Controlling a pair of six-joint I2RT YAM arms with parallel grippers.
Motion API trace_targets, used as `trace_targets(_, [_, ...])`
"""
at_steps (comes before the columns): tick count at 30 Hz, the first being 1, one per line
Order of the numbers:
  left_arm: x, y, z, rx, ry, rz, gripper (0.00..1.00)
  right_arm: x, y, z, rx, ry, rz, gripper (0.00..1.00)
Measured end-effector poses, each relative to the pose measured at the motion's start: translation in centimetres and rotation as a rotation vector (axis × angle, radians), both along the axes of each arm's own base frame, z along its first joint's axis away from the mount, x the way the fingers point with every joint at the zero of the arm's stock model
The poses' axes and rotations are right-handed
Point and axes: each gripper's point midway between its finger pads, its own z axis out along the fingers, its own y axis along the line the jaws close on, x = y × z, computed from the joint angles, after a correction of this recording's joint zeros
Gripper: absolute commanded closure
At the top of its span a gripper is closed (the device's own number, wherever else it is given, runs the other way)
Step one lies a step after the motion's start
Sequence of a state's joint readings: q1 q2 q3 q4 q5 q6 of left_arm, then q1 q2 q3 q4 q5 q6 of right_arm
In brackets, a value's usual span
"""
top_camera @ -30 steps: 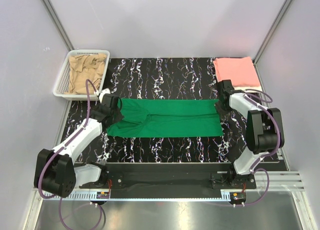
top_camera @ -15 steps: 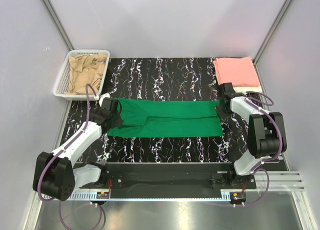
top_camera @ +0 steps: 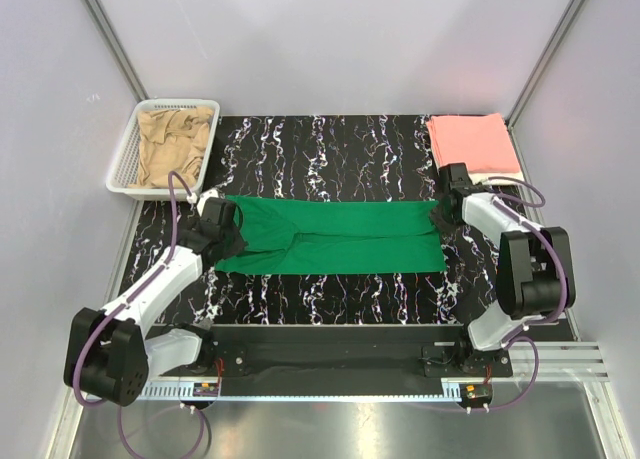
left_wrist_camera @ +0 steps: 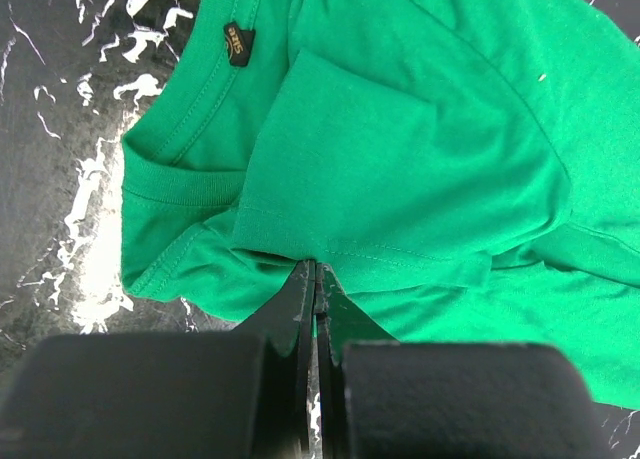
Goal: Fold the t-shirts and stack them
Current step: Fold the tshirt
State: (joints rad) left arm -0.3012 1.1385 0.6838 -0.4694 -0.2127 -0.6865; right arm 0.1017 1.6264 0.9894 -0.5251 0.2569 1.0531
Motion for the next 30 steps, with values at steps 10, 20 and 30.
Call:
trace_targets(10, [-0.8,-0.2,-0.9,-0.020,0.028,0.017,0.89,1.4,3.5,7.4,-0.057,-0.260,0.272,0.43])
trace_targets(20, [-0.3,0.0,-0.6,-0.065,0.043,-0.008,0.64,0.7,22.3,7.0,0.194,-0.392,0.718,0.53])
trace_targets(30, [0.8,2.9,-1.1,-0.144,0.049,0.032,0.60,-1.0,34.4,5.3,0.360,-0.353,0.923,0.60])
